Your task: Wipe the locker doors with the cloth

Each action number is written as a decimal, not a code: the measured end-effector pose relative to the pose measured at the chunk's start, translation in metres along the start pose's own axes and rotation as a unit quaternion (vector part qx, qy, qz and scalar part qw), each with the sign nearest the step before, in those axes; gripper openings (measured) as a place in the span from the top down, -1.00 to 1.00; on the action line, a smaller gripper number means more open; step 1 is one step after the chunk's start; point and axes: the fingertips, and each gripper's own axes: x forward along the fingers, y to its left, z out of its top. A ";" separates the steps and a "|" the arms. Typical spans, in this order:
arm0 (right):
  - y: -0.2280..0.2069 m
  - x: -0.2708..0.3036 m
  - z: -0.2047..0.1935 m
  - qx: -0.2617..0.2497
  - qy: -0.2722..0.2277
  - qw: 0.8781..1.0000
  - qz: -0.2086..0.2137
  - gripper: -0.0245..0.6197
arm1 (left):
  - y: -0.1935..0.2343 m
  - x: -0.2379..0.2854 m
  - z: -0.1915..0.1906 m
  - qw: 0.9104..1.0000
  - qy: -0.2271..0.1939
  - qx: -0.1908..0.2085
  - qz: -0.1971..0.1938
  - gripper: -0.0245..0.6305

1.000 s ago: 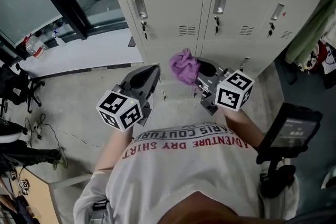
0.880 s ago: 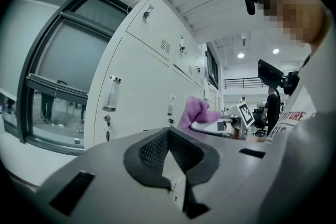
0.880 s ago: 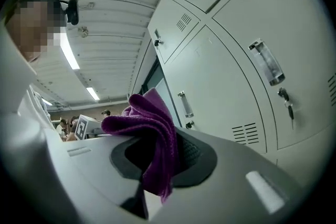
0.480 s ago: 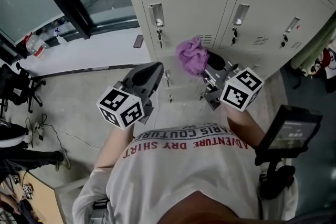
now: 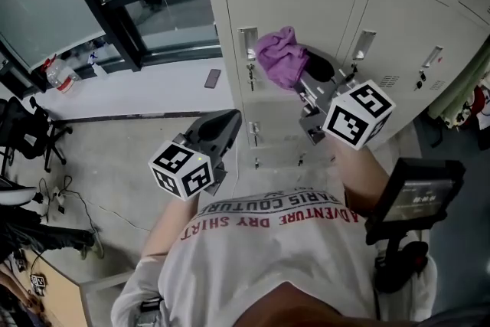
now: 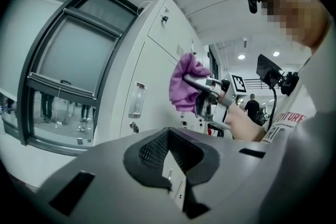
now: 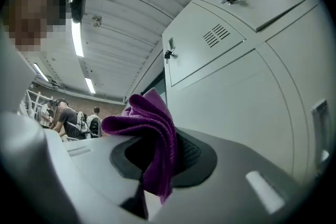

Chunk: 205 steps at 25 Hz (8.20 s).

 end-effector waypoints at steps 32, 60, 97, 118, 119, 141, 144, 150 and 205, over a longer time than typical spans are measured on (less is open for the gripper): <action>-0.041 0.119 0.047 -0.034 -0.045 0.992 -0.113 0.72 | 0.032 -0.012 0.017 0.998 -0.035 0.023 0.045 0.92; -0.177 -0.057 0.092 -0.046 -0.095 0.937 -0.334 0.72 | -0.005 0.021 -0.003 1.000 -0.009 0.008 -0.019 0.92; -0.036 0.113 -0.054 -0.064 0.016 0.980 -0.189 0.72 | 0.041 -0.060 0.015 0.996 -0.037 0.012 0.074 0.92; -0.088 0.051 -0.036 -0.083 0.005 0.957 -0.277 0.72 | 0.027 -0.049 0.015 0.999 -0.041 0.021 0.026 0.92; -0.093 0.044 -0.033 -0.087 0.004 0.954 -0.286 0.72 | 0.026 -0.046 0.015 0.999 -0.041 0.021 0.022 0.92; -0.194 -0.099 -0.011 -0.075 -0.032 0.896 -0.437 0.72 | 0.003 -0.007 -0.001 0.998 -0.014 0.024 -0.050 0.92; -0.168 -0.092 -0.009 -0.082 -0.057 0.913 -0.396 0.72 | 0.003 -0.004 -0.001 0.998 -0.016 0.020 -0.054 0.92; -0.097 -0.051 -0.020 -0.098 -0.061 0.945 -0.307 0.72 | 0.008 -0.008 -0.005 0.999 -0.017 0.016 -0.050 0.92; -0.203 -0.108 -0.127 -0.056 -0.012 0.893 -0.447 0.72 | 0.026 0.008 -0.051 0.999 0.025 -0.011 -0.043 0.92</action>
